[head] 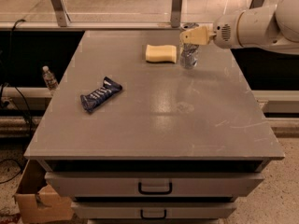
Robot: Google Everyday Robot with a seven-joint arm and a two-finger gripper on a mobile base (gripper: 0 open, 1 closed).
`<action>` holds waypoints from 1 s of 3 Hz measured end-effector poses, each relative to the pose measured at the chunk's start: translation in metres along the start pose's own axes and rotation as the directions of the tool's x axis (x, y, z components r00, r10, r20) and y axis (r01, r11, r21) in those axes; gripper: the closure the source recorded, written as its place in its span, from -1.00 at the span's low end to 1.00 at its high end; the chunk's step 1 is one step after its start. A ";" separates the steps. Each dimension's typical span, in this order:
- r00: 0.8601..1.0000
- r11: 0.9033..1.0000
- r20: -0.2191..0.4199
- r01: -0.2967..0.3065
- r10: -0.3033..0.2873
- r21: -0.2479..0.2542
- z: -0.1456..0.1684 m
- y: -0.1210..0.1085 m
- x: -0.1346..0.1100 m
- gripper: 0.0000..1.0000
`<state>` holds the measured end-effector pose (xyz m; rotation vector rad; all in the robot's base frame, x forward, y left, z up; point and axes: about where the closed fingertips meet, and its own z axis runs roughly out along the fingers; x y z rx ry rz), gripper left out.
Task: Move redbull can near sponge
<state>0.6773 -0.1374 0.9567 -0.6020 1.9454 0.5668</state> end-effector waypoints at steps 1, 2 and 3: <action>0.996 0.996 0.014 -0.086 0.086 -0.009 0.015 -0.009 0.007 1.00; 0.991 0.992 0.022 -0.129 0.129 -0.019 0.022 -0.013 0.011 1.00; 0.987 0.987 0.028 -0.161 0.161 -0.025 0.028 -0.017 0.016 1.00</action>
Offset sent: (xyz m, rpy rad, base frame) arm 0.0255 -0.0039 -0.0293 0.1544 0.0882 -0.0629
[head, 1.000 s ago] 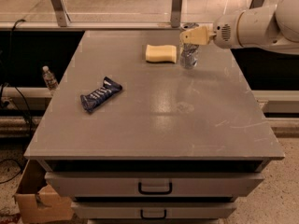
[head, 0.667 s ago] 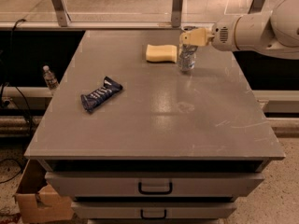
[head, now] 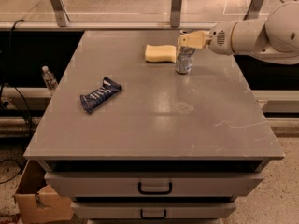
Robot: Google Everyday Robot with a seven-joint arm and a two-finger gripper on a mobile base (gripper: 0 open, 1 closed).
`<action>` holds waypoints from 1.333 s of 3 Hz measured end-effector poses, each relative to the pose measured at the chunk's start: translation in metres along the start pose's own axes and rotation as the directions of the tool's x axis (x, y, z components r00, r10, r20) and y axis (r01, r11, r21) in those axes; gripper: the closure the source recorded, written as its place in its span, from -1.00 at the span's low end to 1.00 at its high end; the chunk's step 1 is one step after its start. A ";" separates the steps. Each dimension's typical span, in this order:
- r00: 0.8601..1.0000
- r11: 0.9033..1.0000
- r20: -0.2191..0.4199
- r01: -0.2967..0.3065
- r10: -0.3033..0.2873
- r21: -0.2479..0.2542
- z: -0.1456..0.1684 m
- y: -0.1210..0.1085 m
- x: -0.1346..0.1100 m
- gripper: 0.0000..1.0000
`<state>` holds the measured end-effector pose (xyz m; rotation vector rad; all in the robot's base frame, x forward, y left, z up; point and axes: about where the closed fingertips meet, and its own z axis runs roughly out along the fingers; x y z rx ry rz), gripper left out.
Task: Move redbull can near sponge
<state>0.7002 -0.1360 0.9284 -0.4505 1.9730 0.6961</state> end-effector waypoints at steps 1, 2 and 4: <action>1.000 1.000 0.011 -0.016 0.017 -0.013 0.005 -0.004 0.002 1.00; 1.000 1.000 0.010 -0.016 0.016 -0.017 0.007 -0.002 0.003 0.67; 1.000 1.000 0.006 -0.015 0.015 -0.026 0.012 0.002 0.003 -0.41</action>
Offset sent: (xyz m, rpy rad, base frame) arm 0.0045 0.0002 -0.0050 0.0227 0.0021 0.0018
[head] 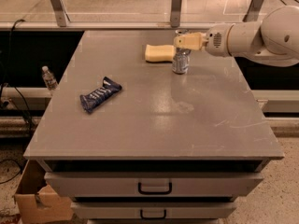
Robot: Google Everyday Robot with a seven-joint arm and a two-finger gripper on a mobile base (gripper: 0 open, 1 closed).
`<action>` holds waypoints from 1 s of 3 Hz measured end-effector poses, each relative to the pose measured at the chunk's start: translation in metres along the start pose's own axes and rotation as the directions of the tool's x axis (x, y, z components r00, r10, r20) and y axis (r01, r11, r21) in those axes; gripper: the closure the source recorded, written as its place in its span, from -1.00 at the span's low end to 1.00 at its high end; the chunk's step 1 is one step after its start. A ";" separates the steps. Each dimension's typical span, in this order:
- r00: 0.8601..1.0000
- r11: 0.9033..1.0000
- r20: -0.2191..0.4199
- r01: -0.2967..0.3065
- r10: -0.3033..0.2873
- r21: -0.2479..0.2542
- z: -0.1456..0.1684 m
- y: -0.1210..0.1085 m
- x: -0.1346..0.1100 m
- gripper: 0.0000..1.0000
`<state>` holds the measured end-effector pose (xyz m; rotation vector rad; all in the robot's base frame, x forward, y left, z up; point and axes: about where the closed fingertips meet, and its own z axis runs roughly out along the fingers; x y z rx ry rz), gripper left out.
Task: Move redbull can near sponge
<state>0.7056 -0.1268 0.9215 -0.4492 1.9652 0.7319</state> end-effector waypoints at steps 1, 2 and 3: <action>1.000 1.000 -0.002 0.001 -0.001 -0.004 0.002 0.002 0.000 -0.88; 1.000 1.000 -0.003 0.001 -0.001 -0.006 0.003 0.003 0.001 -1.00; 0.997 0.996 -0.054 0.058 -0.054 0.069 -0.005 -0.003 0.002 -1.00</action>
Offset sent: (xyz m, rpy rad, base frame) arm 0.0001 0.0026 -0.0004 0.0004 0.0008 0.0038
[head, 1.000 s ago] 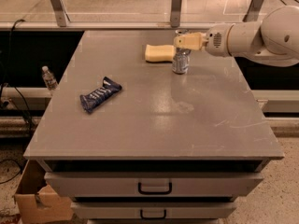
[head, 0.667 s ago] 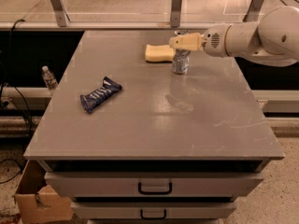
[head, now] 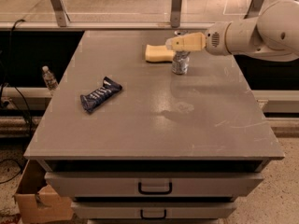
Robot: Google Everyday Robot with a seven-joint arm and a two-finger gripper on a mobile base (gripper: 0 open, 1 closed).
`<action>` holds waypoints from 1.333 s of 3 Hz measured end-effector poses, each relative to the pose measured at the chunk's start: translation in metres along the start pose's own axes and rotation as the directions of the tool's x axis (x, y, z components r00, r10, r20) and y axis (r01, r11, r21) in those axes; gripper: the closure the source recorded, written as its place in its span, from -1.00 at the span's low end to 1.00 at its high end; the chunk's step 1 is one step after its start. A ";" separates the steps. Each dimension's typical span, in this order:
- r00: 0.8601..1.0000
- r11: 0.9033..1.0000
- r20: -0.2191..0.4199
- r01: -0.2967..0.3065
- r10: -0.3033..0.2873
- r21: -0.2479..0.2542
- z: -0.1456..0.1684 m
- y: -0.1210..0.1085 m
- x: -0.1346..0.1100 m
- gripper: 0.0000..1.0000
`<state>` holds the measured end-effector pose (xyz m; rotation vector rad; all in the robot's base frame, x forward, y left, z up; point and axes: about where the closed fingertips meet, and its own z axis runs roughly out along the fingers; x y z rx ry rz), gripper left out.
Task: Move redbull can near sponge
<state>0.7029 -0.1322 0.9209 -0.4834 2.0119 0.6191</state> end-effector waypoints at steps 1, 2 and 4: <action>0.995 0.987 -0.074 0.083 -0.074 0.141 -0.029 -0.016 0.004 -1.00; 0.989 0.961 -0.122 0.109 -0.080 0.252 -0.067 -0.038 0.015 -1.00; 0.989 0.945 -0.147 0.080 -0.035 0.317 -0.102 -0.062 0.032 -1.00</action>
Offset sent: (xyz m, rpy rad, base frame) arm -0.0553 -0.1303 0.0078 -0.3580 0.0283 -0.2760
